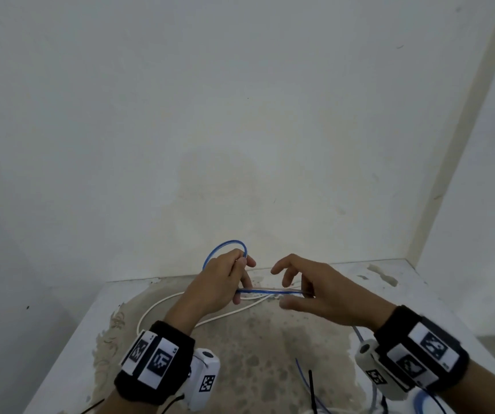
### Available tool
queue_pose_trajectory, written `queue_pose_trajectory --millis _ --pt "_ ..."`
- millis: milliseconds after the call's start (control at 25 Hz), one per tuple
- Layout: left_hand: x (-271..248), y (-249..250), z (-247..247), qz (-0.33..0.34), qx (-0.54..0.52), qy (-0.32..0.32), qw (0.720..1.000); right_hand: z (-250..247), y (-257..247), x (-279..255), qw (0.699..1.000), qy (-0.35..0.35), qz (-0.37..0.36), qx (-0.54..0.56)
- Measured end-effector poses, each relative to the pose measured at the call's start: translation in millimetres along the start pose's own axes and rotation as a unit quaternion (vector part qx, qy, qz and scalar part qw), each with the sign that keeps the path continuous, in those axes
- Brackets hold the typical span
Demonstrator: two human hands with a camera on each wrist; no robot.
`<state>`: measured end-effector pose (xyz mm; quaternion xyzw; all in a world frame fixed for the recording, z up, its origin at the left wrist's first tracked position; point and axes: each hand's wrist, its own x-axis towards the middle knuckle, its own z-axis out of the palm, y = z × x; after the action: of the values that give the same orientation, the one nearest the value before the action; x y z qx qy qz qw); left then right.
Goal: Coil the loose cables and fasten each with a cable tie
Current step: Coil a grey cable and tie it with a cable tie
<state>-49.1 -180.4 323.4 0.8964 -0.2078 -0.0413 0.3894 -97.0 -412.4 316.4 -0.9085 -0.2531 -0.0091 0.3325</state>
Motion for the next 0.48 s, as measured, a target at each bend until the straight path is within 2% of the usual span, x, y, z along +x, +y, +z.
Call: queue_pose_trajectory --millis 80,160,240,280,320,400,480 --pt "4 -3 0 -0.02 0.003 0.008 1.0 9 2 -4 0.991 0.031 -0.028 -0.128" --pt "8 -6 0 -0.049 0.006 -0.005 0.999 16 5 -4 0.96 0.095 -0.078 -0.253" --pt "11 -8 0 -0.074 0.024 -0.034 0.996 15 12 -5 0.933 0.123 -0.125 -0.316" --pt "12 -9 0 -0.082 0.047 -0.041 0.995 11 14 -7 0.937 0.105 -0.13 -0.308" --pt "14 -11 -2 -0.088 0.076 -0.039 0.992 4 14 -9 0.954 0.074 -0.113 -0.267" --pt "19 -20 -6 -0.111 0.104 -0.009 0.988 -12 9 -15 0.991 0.031 -0.053 -0.116" --pt "25 -31 -9 -0.15 0.095 0.018 0.984 -27 -2 -18 0.998 0.059 -0.035 -0.014"
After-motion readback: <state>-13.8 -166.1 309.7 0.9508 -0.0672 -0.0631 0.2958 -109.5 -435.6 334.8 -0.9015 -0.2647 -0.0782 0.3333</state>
